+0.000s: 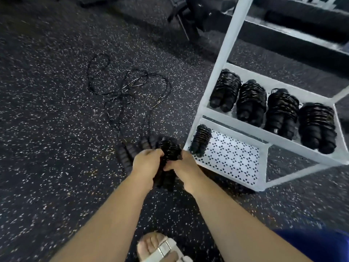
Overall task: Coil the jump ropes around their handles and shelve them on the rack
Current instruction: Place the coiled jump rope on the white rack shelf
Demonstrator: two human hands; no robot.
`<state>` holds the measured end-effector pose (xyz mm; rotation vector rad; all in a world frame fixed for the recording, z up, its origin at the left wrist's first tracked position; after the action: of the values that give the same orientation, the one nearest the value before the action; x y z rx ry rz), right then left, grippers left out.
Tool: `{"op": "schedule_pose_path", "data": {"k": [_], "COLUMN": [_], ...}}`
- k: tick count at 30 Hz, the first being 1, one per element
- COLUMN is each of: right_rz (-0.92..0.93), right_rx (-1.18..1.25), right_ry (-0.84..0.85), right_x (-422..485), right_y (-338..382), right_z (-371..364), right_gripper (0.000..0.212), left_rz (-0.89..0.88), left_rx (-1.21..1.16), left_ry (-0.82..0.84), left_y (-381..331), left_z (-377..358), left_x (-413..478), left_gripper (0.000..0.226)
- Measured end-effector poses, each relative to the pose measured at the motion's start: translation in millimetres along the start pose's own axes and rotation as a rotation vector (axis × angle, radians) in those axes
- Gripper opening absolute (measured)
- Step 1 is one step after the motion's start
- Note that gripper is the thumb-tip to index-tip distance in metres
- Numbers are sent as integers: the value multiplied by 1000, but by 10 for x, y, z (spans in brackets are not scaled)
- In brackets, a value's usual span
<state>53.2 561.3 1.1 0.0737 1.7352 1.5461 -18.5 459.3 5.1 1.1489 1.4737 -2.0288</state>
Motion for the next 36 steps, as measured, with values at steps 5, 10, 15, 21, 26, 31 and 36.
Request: {"op": "schedule_pose_path", "data": {"k": [5,10,15,21,26,31,36], "right_rz": [-18,-34,-65,-29,-59,-66,-85], "right_rx": [111,427,285,125,-74,-193,-271], "right_ry": [-113,-339,-601,-641,-639,-595,-543], "right_x": [78,76,444,704,922,1074,1153], "right_y": [-379,-614,-621,-548,-556,-544,-590], "right_z": [380,852,1444,1793,1884,1898,1911], "right_gripper": [35,39,49,41,42,44,48], "left_rz": [30,15,-89,-114,-164,-182,-174], "left_rx": [-13,106,319,394,429,432,428], "left_ry": [127,309,432,490,488,477,453], "left_y": [217,282,238,253,229,253,261], "left_z": [-348,-701,-1036,-1216,-1266,-1241,-1167], "left_x": [245,306,185,154,138,169,191], "left_gripper": [11,28,50,64,71,72,75]}}
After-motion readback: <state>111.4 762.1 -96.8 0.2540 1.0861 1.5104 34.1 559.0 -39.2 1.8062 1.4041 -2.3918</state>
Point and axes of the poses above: each hand's wrist, its own x-axis towards the middle knuckle, its own z-axis out of the back of the hand, y = z × x, the point moved 7 cm from there along x, towards the middle knuckle, and after that the axes turned 8 degrees about z, right-handed, at the moved point
